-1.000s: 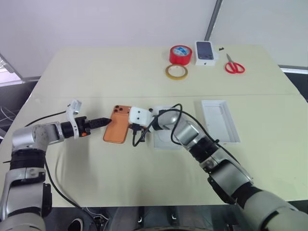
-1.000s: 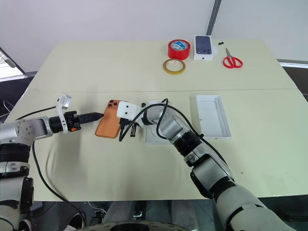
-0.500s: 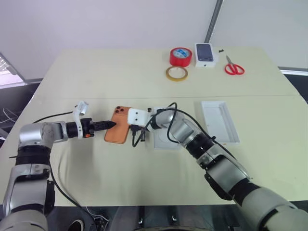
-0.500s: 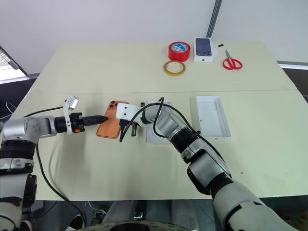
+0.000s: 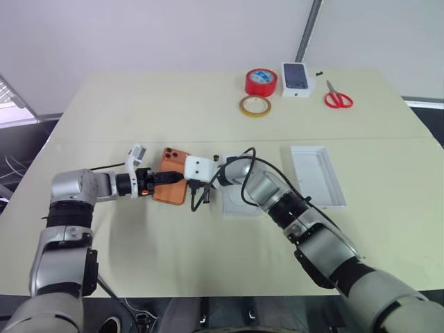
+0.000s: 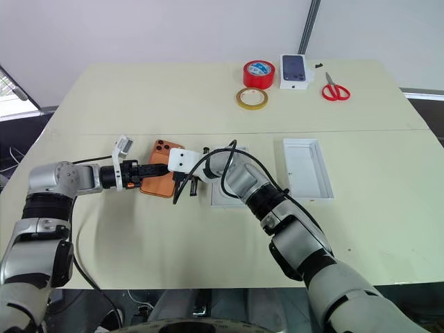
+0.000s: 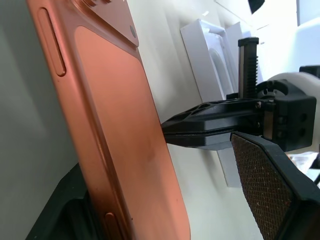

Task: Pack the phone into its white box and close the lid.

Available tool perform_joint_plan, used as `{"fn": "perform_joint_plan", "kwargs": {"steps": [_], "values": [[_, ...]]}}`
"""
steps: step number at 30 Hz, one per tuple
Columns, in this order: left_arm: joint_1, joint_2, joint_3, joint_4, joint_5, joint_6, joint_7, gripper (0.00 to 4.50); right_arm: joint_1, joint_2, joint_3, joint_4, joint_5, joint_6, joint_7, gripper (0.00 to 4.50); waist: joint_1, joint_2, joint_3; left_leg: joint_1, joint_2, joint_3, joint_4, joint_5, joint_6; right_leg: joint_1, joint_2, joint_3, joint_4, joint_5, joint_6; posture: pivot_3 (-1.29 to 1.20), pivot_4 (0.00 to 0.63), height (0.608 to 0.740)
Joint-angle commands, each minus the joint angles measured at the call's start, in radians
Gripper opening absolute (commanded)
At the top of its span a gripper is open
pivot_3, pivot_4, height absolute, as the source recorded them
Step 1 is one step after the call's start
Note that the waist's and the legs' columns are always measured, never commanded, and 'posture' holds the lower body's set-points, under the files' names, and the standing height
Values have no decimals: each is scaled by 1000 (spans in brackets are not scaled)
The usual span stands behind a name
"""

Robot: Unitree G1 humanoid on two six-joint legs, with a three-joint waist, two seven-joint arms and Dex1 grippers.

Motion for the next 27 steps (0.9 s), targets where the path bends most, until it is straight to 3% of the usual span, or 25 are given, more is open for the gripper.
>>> {"fn": "perform_joint_plan", "kwargs": {"steps": [1,3,6,8,15,18,20,27], "values": [[22,23,8,9,-14,32,-14,3530,-2,0,-15,-4,-5,-12,-6,54,-3,0,0,0,0,0,0,0,0,0,0,0,0,0,0,0,150,740],[29,31,20,10,-26,46,-15,3530,-2,0,-15,-2,-4,-14,-6,54,-10,0,0,0,0,0,0,0,0,-1,0,0,0,0,0,0,150,740],[41,44,46,9,-43,63,-11,2794,-1,2,-14,-5,-4,-14,-6,0,-21,-1,1,-1,0,0,-1,0,0,-2,0,0,0,0,0,0,150,740],[51,48,53,1,-47,68,-10,1853,1,3,-13,-6,-3,-14,-5,0,-24,-1,1,-1,0,0,-1,0,0,-2,0,0,0,0,0,0,150,740],[80,44,95,-31,-89,106,1,1853,4,10,-10,-9,-5,-17,-5,0,-24,-2,1,-2,0,0,-1,0,-1,-3,0,0,0,0,0,0,150,740],[81,40,115,-25,-99,121,20,1035,4,10,-11,-8,-4,-19,-5,0,-24,-2,1,-2,1,0,-1,0,-1,-4,0,0,0,0,0,0,150,740],[87,36,120,-28,-104,122,26,88,5,8,-11,-11,-5,-22,-6,0,-24,-2,1,-2,1,0,-1,0,-1,-4,0,0,0,0,0,0,150,740],[112,-6,192,-47,-172,200,67,35,9,-1,-71,-43,31,-78,-46,0,-24,-2,2,-3,1,0,-1,1,-1,-4,0,0,0,0,0,0,150,740]]}}
